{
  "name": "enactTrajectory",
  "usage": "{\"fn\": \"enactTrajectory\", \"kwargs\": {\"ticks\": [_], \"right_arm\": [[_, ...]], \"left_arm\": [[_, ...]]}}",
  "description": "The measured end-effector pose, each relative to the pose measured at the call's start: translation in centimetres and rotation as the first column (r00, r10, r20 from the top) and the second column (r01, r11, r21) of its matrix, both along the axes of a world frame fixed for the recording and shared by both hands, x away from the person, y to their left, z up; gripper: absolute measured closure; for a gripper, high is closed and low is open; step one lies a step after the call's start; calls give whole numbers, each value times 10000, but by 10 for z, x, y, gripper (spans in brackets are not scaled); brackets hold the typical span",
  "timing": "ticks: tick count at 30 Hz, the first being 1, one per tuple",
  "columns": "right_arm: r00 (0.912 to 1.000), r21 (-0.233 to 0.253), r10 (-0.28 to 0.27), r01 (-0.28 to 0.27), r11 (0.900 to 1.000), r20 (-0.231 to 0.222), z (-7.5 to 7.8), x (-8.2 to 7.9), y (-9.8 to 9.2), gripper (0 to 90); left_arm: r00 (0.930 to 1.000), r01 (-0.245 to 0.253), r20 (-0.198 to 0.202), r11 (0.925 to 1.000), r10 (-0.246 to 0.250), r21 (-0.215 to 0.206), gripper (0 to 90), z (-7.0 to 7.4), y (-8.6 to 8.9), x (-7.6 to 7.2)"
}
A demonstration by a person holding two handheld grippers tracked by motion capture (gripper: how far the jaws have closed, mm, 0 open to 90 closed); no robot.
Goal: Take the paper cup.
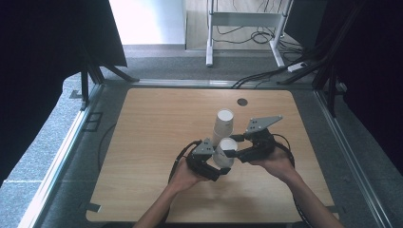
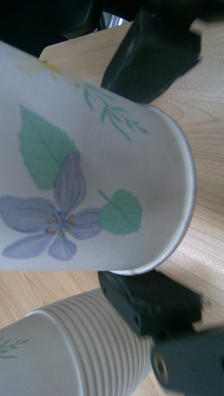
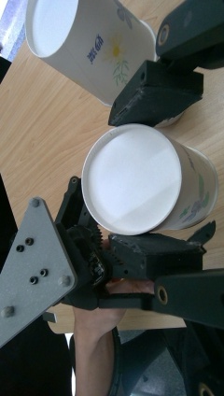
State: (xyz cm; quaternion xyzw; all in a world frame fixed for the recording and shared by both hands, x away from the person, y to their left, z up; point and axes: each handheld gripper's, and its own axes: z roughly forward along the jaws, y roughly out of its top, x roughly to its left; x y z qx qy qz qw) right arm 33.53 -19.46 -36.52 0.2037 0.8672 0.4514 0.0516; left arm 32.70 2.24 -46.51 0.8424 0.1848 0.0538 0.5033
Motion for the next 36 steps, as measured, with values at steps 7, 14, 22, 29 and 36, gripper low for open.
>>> {"fn": "enactTrajectory", "kwargs": {"ticks": [7,14,22,29,36], "right_arm": [[10000,-211,63,-63,9998,-6,-2,0,1,370],[9997,-423,250,-252,9988,-66,-3,0,3,354],[9976,-1353,692,-684,9884,13,1,-1,5,228],[9917,-2457,1283,-1221,9616,92,2,-2,11,199],[9835,-3177,1807,-1724,9324,-33,-5,-2,19,205]], "left_arm": [[10000,13,51,10000,-13,-29,300,-5,4,0],[9999,115,106,9996,-118,270,384,-3,7,0],[9992,393,66,9940,-402,1023,387,4,9,2],[9963,821,78,9731,-858,2151,386,12,10,4],[9912,1221,94,9388,-1321,3220,385,20,6,4]]}}
